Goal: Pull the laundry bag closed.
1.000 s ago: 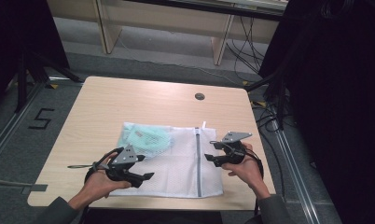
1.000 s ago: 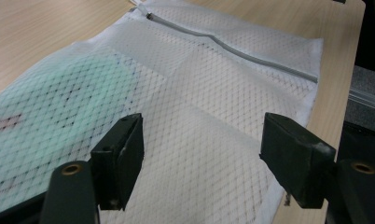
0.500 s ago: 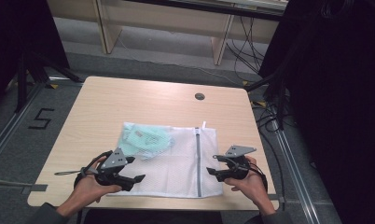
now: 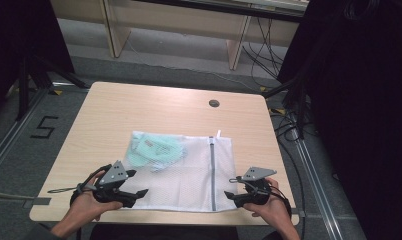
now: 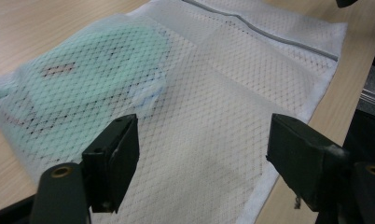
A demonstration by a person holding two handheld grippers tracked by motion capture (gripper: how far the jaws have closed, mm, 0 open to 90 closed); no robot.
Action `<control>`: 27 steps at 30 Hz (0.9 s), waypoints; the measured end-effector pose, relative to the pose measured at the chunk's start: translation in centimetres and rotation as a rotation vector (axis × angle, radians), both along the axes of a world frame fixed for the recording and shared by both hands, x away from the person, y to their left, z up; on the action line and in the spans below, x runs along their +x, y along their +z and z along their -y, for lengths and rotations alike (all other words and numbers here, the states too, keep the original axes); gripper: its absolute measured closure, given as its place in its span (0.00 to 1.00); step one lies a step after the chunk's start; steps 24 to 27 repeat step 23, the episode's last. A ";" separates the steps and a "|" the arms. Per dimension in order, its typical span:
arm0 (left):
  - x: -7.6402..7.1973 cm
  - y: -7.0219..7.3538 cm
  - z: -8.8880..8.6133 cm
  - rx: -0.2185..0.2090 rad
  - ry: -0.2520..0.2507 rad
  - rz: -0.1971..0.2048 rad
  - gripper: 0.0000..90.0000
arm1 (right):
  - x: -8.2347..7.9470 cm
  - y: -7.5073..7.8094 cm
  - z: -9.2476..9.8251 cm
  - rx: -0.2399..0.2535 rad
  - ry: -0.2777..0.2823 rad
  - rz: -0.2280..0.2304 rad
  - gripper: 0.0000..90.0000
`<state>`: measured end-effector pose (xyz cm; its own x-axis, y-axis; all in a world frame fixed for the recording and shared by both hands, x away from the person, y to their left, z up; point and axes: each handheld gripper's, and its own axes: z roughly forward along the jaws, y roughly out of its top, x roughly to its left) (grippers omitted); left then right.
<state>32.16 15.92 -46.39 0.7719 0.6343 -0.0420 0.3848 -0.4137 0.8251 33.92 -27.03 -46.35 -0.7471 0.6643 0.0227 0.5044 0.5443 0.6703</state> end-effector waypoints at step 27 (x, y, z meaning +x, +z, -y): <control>-0.1 -0.2 0.0 0.020 0.005 0.005 0.27 | -0.8 -0.7 -0.1 -0.022 0.011 0.013 0.31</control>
